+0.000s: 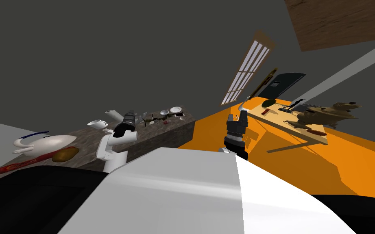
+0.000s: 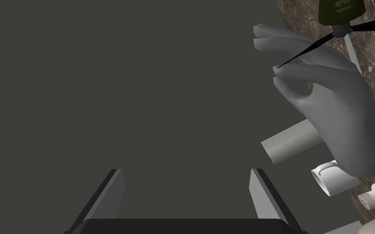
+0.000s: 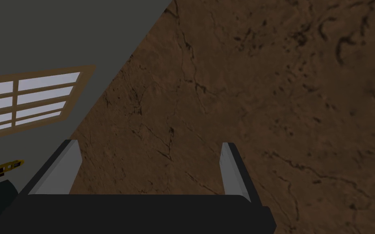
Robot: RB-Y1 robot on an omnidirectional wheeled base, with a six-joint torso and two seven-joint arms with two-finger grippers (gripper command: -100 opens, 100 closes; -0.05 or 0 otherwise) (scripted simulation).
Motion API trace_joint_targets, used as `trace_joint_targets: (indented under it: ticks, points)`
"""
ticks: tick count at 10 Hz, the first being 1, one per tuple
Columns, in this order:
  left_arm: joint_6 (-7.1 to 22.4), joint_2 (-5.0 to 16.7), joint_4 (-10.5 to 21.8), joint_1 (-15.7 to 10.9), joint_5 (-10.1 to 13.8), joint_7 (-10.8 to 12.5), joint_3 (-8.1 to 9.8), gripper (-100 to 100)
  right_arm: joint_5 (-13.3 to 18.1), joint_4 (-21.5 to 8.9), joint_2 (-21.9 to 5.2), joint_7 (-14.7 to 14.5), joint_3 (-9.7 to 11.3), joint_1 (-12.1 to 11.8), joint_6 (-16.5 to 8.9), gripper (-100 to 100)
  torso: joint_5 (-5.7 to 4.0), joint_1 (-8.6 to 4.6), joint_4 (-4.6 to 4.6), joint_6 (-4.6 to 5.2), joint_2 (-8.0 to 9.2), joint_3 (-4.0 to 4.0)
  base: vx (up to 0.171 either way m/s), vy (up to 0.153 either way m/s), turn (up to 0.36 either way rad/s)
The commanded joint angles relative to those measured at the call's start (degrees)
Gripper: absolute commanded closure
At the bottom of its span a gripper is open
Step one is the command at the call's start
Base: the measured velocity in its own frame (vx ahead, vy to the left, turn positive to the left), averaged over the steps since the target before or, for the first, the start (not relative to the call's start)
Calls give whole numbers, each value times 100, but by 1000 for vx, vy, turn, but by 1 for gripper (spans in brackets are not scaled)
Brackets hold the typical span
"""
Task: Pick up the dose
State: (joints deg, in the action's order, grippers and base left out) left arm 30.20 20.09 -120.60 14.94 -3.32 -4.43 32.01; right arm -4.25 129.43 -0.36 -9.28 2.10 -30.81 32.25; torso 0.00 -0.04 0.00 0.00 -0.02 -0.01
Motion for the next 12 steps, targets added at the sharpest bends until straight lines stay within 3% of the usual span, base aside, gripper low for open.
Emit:
trace_joint_targets:
  ticks: [1,2,3,5,6,8,9,12]
  points:
    - [286,-2,20,-57,4,-5,92,-100,0,0,0,0,0,0,0,0,0,0,0,0,0,0,2,-14,-81]
    - [434,-2,20,-57,4,-5,92,-100,0,0,0,0,0,-1,0,0,0,0,0,-3,-1,-1,2,-7,17]
    - [599,38,131,-133,76,-2,320,-100,0,0,0,0,-1,-1,0,0,1,2,0,-4,-1,-1,4,-25,-135]
    - [904,38,131,-133,76,-2,320,-100,0,0,0,0,0,-1,0,0,-1,-2,0,-3,-2,-1,4,-15,-39]
    - [1094,70,244,-208,156,-3,545,-100,0,0,0,0,-1,-1,0,0,0,1,0,-4,-2,-1,12,-26,-139]
    - [1364,70,244,-208,156,-3,545,-100,0,0,0,0,0,-1,0,0,0,-2,-1,-4,-5,-3,10,-15,-40]
    - [1539,95,360,-283,241,-8,768,-100,0,0,0,0,-1,-1,0,0,0,2,-1,-4,-3,-2,20,-23,-159]
    - [1821,95,360,-283,241,-8,768,-100,0,0,0,0,-1,-1,0,0,0,1,-1,-5,-5,-3,11,-12,-16]
